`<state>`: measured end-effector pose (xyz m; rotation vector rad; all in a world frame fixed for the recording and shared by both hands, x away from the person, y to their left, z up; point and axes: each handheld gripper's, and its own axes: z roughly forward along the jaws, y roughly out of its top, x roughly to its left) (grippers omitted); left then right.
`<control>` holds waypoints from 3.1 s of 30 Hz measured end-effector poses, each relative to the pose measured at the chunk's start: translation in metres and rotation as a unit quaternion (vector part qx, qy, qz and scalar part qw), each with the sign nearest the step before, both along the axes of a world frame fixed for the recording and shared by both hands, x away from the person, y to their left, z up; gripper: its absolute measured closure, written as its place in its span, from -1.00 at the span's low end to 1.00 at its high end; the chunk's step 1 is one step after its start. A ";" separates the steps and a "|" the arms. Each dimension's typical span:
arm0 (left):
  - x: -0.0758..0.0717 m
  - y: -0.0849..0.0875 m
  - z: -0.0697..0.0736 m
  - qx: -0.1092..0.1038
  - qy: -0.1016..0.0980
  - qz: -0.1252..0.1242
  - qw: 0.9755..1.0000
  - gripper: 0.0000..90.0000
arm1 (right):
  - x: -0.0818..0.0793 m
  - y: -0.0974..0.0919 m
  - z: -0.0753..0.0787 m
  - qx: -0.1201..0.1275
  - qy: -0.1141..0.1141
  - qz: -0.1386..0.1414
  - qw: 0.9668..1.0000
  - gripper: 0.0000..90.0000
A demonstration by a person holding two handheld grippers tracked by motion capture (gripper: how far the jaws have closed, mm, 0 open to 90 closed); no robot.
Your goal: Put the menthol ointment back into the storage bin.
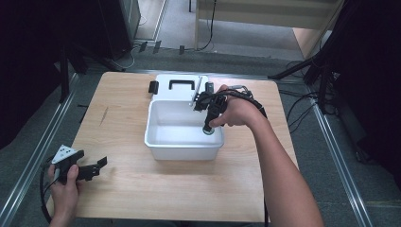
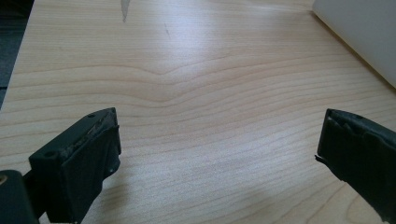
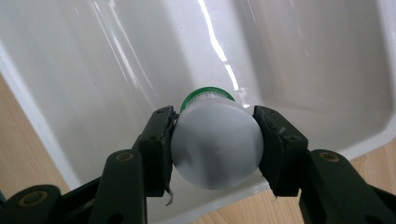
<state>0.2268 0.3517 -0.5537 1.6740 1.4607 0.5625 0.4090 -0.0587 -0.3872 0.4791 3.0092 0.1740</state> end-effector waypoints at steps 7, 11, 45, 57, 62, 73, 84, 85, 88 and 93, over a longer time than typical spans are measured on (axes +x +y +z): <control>0.000 0.000 0.000 0.000 0.000 0.000 1.000 -1.00 | 0.000 0.000 -0.014 -0.016 -0.005 0.013 1.000 0.15; 0.000 0.000 0.000 0.000 0.000 0.000 1.000 -1.00 | 0.000 0.000 -0.019 -0.017 -0.007 0.017 1.000 0.15; 0.000 0.000 0.000 0.000 0.002 -0.002 1.000 -1.00 | 0.000 0.014 -0.058 -0.055 -0.021 0.045 0.997 0.15; 0.000 0.000 0.000 0.001 0.005 -0.004 1.000 -1.00 | -0.005 0.016 -0.062 -0.091 -0.043 0.073 0.992 0.13; 0.001 0.000 0.000 0.001 0.005 -0.004 1.000 -1.00 | -0.006 0.016 -0.063 -0.091 -0.044 0.078 0.992 0.17; 0.001 0.000 0.000 0.000 0.005 -0.004 1.000 -1.00 | -0.006 0.016 -0.062 -0.091 -0.042 0.079 0.992 0.22; 0.001 0.000 0.000 -0.001 0.005 -0.003 1.000 -1.00 | -0.008 0.012 -0.044 -0.058 -0.036 0.066 0.996 0.13; 0.001 0.000 0.000 -0.001 0.005 -0.003 1.000 -1.00 | -0.009 0.012 -0.041 -0.057 -0.036 0.065 0.996 0.12; 0.001 0.000 0.000 0.000 0.004 -0.003 1.000 -1.00 | -0.010 0.011 -0.033 -0.054 -0.032 0.065 0.996 0.04; 0.001 0.000 0.000 0.000 0.004 -0.004 1.000 -1.00 | -0.012 0.010 -0.016 -0.045 -0.031 0.048 0.997 -0.08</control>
